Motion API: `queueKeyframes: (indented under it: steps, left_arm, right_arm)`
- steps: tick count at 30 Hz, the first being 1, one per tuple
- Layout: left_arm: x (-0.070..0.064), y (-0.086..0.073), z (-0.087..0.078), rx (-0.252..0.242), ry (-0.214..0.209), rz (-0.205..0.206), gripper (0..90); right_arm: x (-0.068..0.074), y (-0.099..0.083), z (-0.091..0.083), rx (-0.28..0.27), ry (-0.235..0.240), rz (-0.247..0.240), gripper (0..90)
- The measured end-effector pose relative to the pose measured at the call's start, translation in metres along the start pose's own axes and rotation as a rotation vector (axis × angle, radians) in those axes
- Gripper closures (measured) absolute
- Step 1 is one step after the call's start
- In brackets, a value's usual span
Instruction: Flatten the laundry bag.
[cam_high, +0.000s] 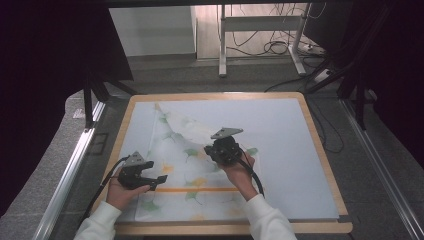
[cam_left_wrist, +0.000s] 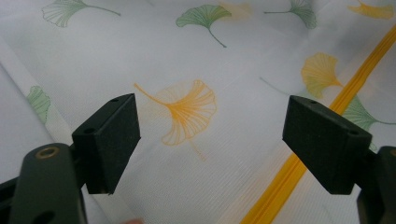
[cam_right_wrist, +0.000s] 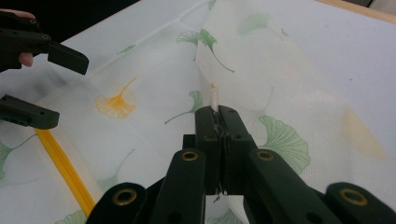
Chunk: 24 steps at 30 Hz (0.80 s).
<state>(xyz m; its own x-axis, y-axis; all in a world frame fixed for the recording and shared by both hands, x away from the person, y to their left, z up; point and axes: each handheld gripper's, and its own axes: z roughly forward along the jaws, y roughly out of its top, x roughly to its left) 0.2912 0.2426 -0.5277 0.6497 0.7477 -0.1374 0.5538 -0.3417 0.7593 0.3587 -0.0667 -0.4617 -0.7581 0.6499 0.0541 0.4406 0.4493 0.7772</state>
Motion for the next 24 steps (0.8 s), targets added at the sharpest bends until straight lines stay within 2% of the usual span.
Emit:
queueKeyframes:
  steps: [24]
  left_arm:
    - [0.001,0.000,-0.001,-0.009,-0.005,-0.011,18.7]
  right_arm:
    - [-0.025,-0.002,-0.003,-0.025,-0.052,0.051,87.2]
